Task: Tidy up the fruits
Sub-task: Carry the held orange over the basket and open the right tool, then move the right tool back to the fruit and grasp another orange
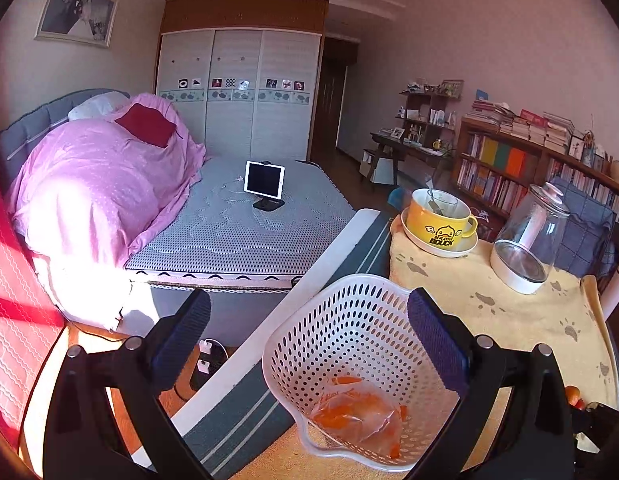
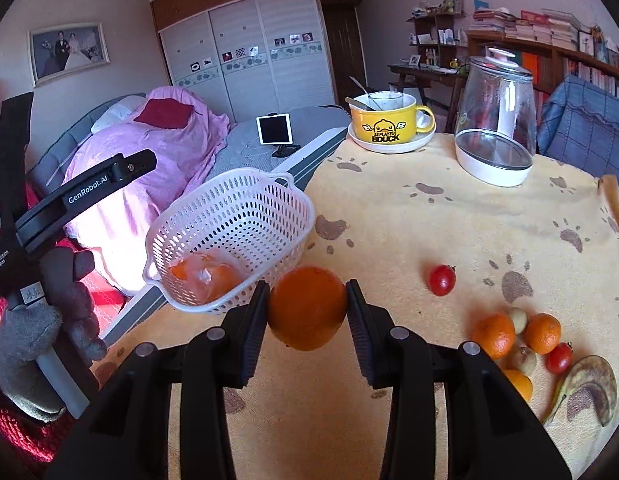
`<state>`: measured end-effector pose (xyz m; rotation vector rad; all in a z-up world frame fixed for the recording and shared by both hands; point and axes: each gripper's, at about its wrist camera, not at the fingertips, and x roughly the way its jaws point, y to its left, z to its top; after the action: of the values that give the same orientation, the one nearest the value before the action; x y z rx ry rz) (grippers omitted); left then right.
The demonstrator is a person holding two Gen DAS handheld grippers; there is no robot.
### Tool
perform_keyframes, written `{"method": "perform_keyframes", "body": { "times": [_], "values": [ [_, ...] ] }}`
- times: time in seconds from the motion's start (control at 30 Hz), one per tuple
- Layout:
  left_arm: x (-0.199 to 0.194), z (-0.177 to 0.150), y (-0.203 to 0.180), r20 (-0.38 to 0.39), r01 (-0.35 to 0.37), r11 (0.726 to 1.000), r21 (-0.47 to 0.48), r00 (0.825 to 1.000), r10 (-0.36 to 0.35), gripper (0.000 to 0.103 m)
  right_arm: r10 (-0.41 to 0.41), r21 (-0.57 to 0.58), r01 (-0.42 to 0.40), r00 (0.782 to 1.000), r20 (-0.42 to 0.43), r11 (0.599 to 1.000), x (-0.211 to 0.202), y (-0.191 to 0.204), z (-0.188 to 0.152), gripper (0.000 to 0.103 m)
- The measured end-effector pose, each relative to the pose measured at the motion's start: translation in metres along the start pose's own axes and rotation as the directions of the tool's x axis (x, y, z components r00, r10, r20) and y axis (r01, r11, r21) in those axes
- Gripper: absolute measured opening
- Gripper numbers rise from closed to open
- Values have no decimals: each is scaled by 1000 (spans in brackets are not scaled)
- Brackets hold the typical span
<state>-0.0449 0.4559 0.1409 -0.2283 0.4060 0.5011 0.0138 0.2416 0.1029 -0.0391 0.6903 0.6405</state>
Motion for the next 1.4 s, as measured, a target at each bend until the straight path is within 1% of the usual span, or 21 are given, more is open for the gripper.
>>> {"method": "perform_keyframes", "body": {
  "times": [0.13, 0.27, 0.4, 0.43, 0.63, 0.8, 0.9, 0.97, 1.07, 1.13, 1.4],
  "values": [
    [-2, 3, 4, 6, -2, 1000, -4, 1000, 2, 100, 39, -15, -39, 999, 3, 999, 22, 26, 23, 39],
    [-3, 5, 7, 12, -5, 1000, -19, 1000, 6, 100, 36, -18, -36, 999, 2, 999, 44, 40, 38, 40],
    [-5, 6, 9, 15, -13, 999, -29, 1000, 14, 100, 31, 22, -31, 999, 9, 999, 52, 38, 44, 55],
    [-4, 6, 10, 14, -16, 999, -35, 1000, 17, 100, 31, 29, -31, 999, 10, 999, 52, 37, 42, 56],
    [-2, 6, 14, 1, -39, 997, -72, 999, 39, 100, 15, 79, -15, 1000, 2, 997, 48, 22, 27, 56],
    [-6, 6, 8, 17, -57, 997, -47, 998, 58, 100, 5, 125, -5, 1000, -1, 992, 42, 8, 16, 57],
    [-11, 2, 1, 33, -65, 998, -21, 997, 65, 100, -11, 130, 10, 1000, 9, 992, 34, 4, 10, 61],
    [-15, 0, -6, 47, -68, 998, 6, 997, 67, 100, -26, 135, 24, 1000, 14, 991, 29, 1, 7, 62],
    [-18, -2, -15, 50, -55, 998, 43, 997, 53, 100, -39, 155, 36, 999, 16, 987, 24, -6, 3, 63],
    [-19, -3, -19, 44, -37, 998, 54, 998, 35, 100, -48, 169, 45, 999, 16, 985, 21, -12, 0, 67],
    [-23, -6, -29, 34, -3, 997, 81, 999, 0, 100, -96, 226, 92, 995, 9, 970, 8, -41, -14, 68]
  ]
}}
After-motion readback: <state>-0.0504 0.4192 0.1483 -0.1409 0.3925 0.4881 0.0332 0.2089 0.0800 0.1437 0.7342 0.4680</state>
